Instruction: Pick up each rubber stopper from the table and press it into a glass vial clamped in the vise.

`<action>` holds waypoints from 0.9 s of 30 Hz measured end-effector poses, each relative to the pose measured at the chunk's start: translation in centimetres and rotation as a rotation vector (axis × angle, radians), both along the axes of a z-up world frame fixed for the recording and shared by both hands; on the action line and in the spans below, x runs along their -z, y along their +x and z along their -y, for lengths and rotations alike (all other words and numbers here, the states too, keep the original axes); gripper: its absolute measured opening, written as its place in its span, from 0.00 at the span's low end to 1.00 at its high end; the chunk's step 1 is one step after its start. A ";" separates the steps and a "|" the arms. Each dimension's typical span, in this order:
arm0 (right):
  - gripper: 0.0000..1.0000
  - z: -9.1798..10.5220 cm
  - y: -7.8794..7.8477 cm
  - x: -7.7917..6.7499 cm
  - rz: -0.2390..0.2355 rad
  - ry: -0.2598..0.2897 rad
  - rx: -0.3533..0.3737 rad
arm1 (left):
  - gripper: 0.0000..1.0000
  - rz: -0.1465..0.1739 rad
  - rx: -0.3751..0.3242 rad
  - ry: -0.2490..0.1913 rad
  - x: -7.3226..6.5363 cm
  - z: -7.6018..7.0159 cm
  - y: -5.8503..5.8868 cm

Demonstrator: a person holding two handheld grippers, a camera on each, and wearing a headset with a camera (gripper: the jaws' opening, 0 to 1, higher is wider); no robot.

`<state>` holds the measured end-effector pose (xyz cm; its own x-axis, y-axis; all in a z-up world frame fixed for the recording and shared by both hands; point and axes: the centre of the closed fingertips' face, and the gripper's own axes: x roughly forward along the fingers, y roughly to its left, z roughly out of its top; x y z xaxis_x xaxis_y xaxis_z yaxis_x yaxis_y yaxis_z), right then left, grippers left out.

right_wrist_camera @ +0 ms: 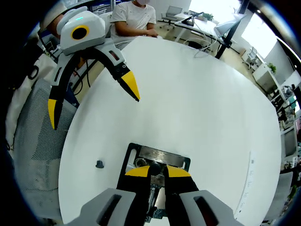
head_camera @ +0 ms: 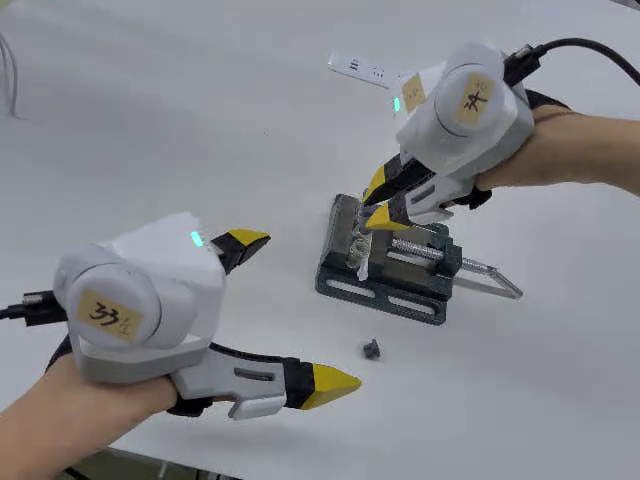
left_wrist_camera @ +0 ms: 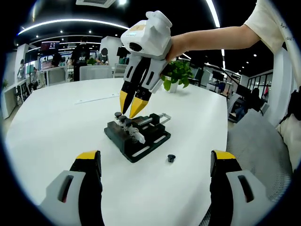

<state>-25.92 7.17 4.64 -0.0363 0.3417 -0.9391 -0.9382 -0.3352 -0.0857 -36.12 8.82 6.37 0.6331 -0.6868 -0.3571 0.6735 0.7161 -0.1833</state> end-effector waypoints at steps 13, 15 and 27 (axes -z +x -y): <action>0.01 0.6 0.0 0.8 -0.032 -0.037 0.023 | 0.96 -0.002 0.000 0.001 0.1 -0.1 0.0; 0.00 0.6 0.1 0.9 -0.033 -0.034 0.033 | 0.96 -0.004 0.000 0.001 0.1 -0.1 0.0; 0.00 0.4 -0.2 1.0 -0.042 -0.031 0.033 | 0.96 -0.009 0.004 0.000 0.2 0.1 -0.1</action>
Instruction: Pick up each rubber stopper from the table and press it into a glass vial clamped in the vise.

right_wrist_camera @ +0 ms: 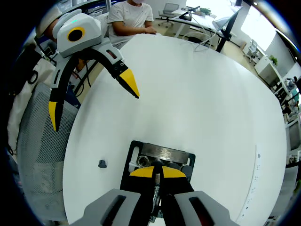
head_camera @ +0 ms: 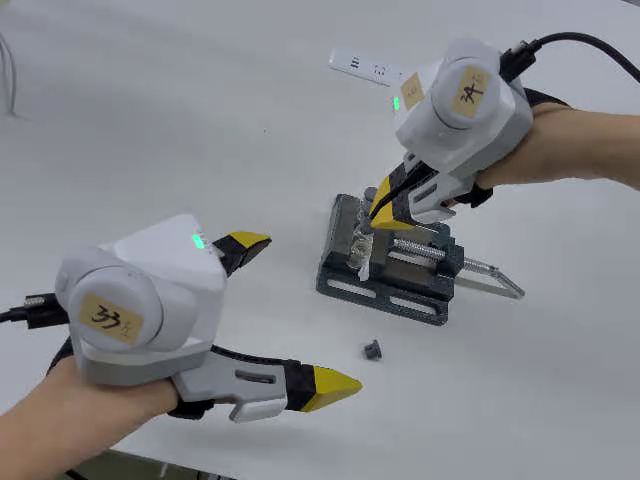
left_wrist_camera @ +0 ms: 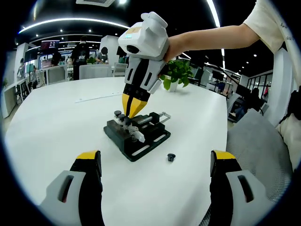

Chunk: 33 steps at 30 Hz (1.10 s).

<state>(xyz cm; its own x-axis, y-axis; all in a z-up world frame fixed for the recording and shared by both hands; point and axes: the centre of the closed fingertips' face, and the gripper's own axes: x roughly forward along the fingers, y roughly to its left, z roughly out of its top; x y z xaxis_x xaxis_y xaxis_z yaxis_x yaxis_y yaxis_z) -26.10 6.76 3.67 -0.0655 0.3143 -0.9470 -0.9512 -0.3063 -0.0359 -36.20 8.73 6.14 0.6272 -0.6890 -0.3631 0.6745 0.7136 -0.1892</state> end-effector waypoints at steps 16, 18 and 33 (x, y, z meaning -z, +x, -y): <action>0.00 0.1 0.0 0.4 -0.003 -0.027 -0.027 | 0.95 -0.009 0.001 -0.008 0.4 0.1 -0.1; 0.00 0.0 0.0 0.4 0.001 -0.024 -0.050 | 0.95 -0.009 0.002 -0.008 0.4 0.1 -0.1; 0.00 -0.1 0.0 0.5 -0.061 -0.039 -0.014 | 0.95 -0.024 -0.005 -0.017 0.9 0.1 0.0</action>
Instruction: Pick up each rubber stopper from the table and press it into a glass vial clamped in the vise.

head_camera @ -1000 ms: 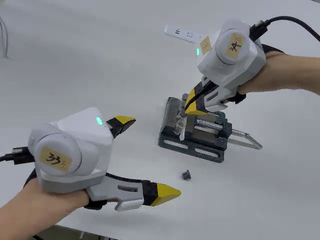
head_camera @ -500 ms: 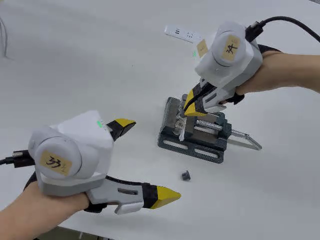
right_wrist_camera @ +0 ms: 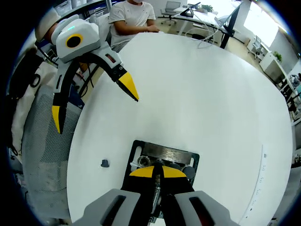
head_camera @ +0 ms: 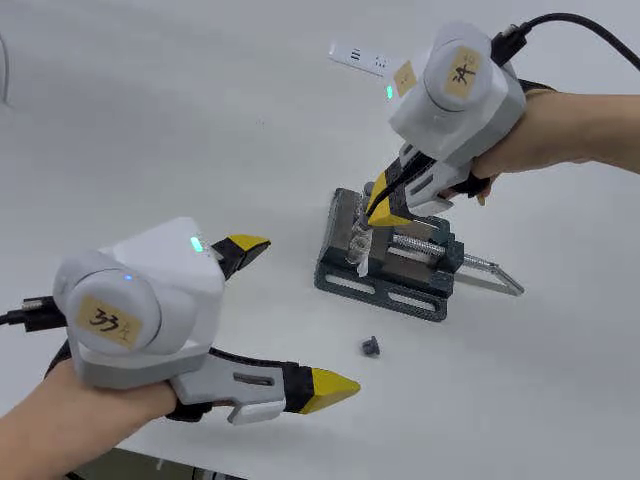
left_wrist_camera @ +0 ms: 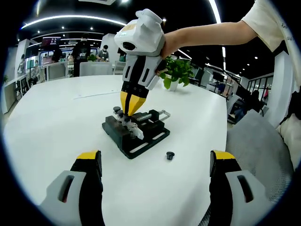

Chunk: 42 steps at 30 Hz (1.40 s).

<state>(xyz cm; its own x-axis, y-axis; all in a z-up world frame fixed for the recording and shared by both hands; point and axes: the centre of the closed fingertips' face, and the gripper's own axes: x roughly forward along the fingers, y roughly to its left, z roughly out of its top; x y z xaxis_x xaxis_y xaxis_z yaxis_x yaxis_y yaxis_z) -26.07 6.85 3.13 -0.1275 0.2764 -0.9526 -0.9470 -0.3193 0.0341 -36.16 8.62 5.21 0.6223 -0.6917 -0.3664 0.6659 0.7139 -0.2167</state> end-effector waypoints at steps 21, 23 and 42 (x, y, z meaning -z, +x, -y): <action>0.00 -0.2 -0.3 0.0 0.008 -0.081 -0.002 | 0.95 -0.008 -0.020 -0.015 0.4 -0.2 0.5; 0.00 -0.1 -0.3 0.1 0.005 -0.076 0.006 | 0.95 -0.011 -0.023 -0.016 0.5 -0.2 0.5; 0.00 0.0 -0.2 0.4 0.015 -0.126 0.032 | 0.94 -0.017 -0.020 -0.032 0.8 0.3 1.0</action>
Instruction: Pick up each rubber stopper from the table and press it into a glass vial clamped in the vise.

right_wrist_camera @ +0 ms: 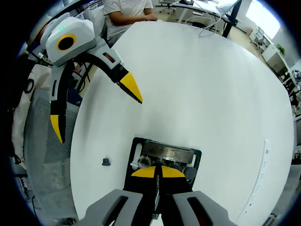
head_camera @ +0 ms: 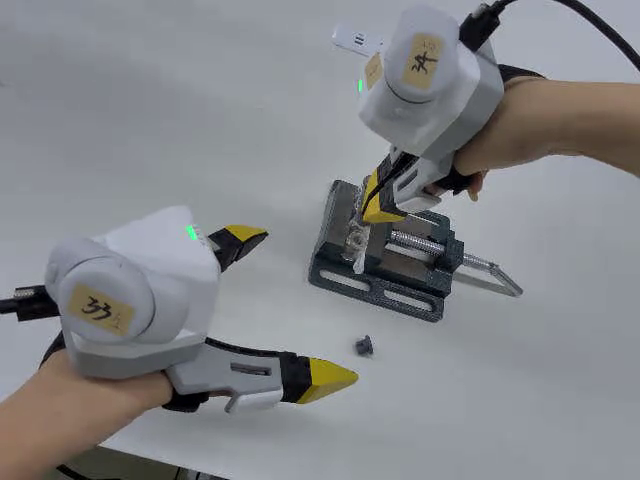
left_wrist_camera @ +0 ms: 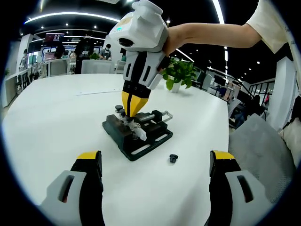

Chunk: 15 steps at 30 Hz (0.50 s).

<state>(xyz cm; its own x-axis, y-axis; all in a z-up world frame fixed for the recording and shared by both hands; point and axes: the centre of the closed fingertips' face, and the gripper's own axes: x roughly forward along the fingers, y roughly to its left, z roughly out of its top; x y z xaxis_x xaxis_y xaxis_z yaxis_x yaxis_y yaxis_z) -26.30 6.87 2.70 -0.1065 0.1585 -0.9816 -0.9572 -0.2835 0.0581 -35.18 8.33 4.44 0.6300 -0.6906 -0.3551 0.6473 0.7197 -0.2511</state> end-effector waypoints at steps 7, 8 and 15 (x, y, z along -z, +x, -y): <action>0.00 -0.2 0.0 0.1 0.001 -0.004 -0.017 | 0.94 -0.006 0.000 0.002 0.2 0.0 0.1; 0.00 -0.2 0.1 0.1 -0.011 -0.010 0.037 | 0.94 -0.004 -0.001 -0.008 0.1 0.0 0.3; 0.00 0.0 -0.1 0.2 0.009 -0.059 0.013 | 0.94 0.010 -0.005 -0.004 -0.4 0.0 0.6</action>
